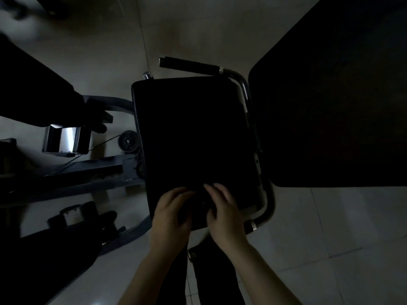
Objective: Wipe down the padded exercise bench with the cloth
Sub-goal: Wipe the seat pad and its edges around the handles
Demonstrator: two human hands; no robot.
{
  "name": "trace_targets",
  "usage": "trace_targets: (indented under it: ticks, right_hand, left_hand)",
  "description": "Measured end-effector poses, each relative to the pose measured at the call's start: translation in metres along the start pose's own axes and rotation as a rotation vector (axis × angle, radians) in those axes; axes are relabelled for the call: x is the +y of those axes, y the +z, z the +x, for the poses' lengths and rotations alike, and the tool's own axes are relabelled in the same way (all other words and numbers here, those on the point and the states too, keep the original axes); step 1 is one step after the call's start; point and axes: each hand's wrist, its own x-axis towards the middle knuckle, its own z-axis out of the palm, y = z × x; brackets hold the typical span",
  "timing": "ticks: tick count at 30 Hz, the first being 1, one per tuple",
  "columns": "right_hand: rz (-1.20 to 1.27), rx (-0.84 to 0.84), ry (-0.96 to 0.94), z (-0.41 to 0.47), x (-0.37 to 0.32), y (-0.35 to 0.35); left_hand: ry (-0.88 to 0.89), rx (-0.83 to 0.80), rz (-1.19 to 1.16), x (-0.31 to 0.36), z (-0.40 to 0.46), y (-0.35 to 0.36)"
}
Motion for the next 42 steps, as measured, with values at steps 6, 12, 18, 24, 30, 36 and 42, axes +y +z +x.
trace_targets:
  ticks: [6, 12, 18, 24, 30, 36, 42]
  right_hand:
    - [-0.428, 0.052, -0.124, 0.043, -0.001, 0.034]
    - [-0.42, 0.182, -0.151, 0.182, -0.056, 0.004]
    - [-0.48, 0.281, -0.355, 0.285, -0.142, 0.009]
    - [-0.568, -0.042, -0.504, 0.332, -0.196, -0.003]
    - [-0.526, 0.13, -0.099, 0.35, -0.091, -0.091]
    - [-0.591, 0.11, -0.082, 0.345, -0.131, -0.063]
    - [-0.534, -0.107, -0.302, 0.342, -0.185, -0.029]
  left_hand:
    - [-0.404, 0.31, -0.34, -0.032, 0.08, -0.046]
    - [-0.791, 0.177, -0.437, -0.07, 0.201, -0.066]
    - [-0.822, 0.256, -0.02, -0.05, 0.23, -0.047]
    - [-0.827, 0.202, 0.07, -0.051, 0.229, -0.045]
    - [-0.807, 0.17, 0.004, -0.051, 0.23, -0.048]
    - [-0.787, 0.183, 0.059, -0.047, 0.231, -0.049]
    - [-0.809, 0.209, 0.101, -0.045, 0.232, -0.046]
